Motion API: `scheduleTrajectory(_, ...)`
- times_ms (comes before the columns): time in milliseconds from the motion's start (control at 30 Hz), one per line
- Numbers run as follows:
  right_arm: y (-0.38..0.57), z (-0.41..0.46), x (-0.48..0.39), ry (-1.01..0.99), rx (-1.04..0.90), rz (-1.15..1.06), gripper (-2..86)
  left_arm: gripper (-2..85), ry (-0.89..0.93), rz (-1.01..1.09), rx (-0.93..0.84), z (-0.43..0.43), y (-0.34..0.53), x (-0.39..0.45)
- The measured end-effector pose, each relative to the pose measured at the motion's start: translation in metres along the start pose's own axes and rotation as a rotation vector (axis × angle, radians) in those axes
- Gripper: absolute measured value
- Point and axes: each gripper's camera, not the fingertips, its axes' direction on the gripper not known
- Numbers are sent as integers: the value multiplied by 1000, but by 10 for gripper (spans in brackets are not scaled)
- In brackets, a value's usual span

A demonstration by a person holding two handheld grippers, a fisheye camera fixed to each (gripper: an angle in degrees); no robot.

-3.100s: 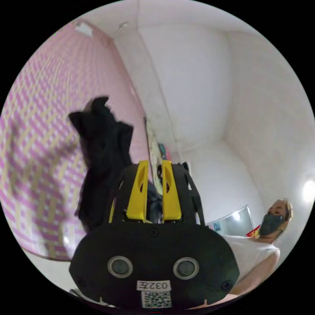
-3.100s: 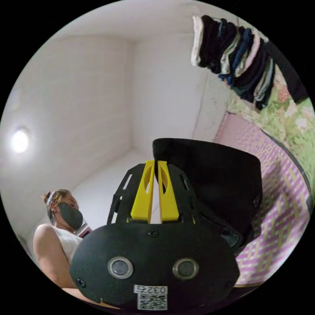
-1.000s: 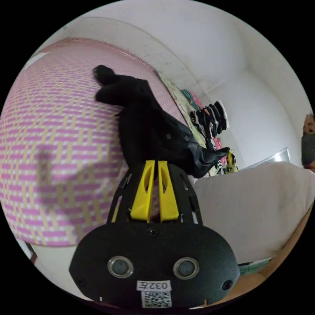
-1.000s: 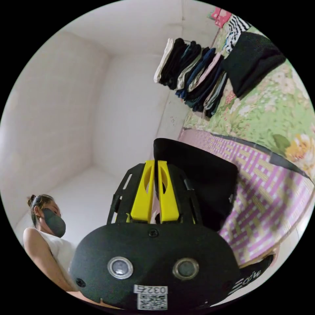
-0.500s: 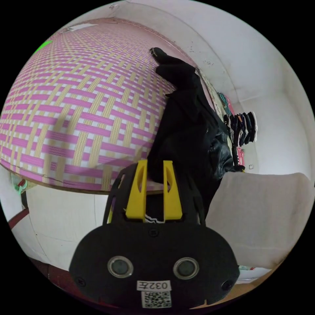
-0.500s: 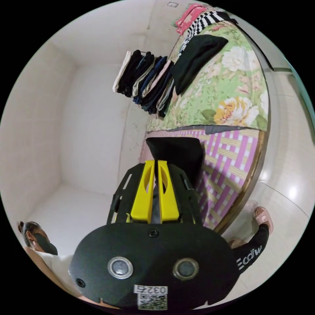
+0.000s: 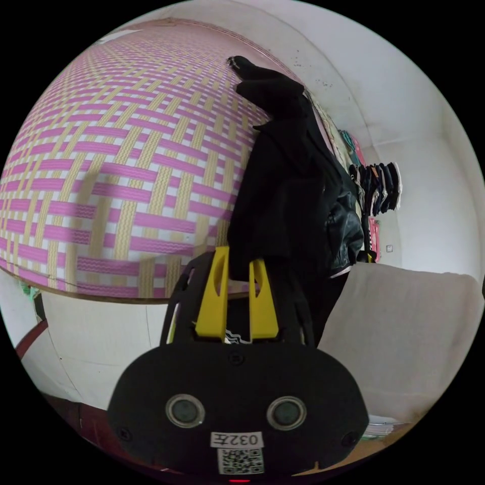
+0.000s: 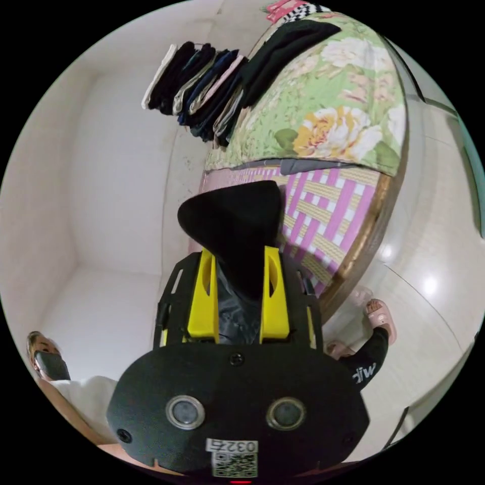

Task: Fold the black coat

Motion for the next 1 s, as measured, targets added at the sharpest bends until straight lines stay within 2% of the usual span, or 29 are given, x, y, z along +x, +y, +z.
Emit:
scheduleTrajectory(100, 7, -5, 24, -23, 36, 36, 145, 18, -9, -9, -10, 15, 11, -11)
scheduleTrajectory(200, 12, 13, 26, 46, -75, -38, 122, 13, -5, -27, -12, 31, 20, -25)
scheduleTrajectory(267, 15, 39, 27, 106, -198, -80, 64, 9, 6, -39, -20, 43, 28, -37)
scheduleTrajectory(400, 11, 77, 1, 116, -296, -211, 18, 2, 54, -48, -29, 60, 38, -57)
scheduleTrajectory(500, -2, 113, -30, 101, -371, -301, -2, -5, 201, -85, 38, 68, 47, -81)
scheduleTrajectory(567, -20, 140, -54, 103, -406, -315, -6, -10, 536, -104, 180, 73, 51, -105)
scheduleTrajectory(600, -26, 147, -62, 99, -411, -328, -7, -11, 625, -108, 215, 75, 48, -110)
scheduleTrajectory(667, -58, 182, -110, 51, -419, -393, -8, -13, 851, -124, 304, 85, 19, -118)
scheduleTrajectory(800, -108, 248, -237, -45, -424, -505, -8, -14, 1087, -115, 478, 66, -77, -100)
scheduleTrajectory(833, -119, 265, -296, -97, -421, -570, -8, -15, 1155, -110, 543, 46, -117, -82)
scheduleTrajectory(900, -131, 266, -389, -202, -348, -662, -8, -15, 1181, -50, 624, -6, -174, -35)
scheduleTrajectory(967, -136, 242, -510, -332, -256, -775, -8, -16, 1099, 120, 746, -106, -224, 47)
scheduleTrajectory(1000, -134, 232, -537, -366, -228, -814, -8, -16, 1072, 148, 788, -133, -230, 66)
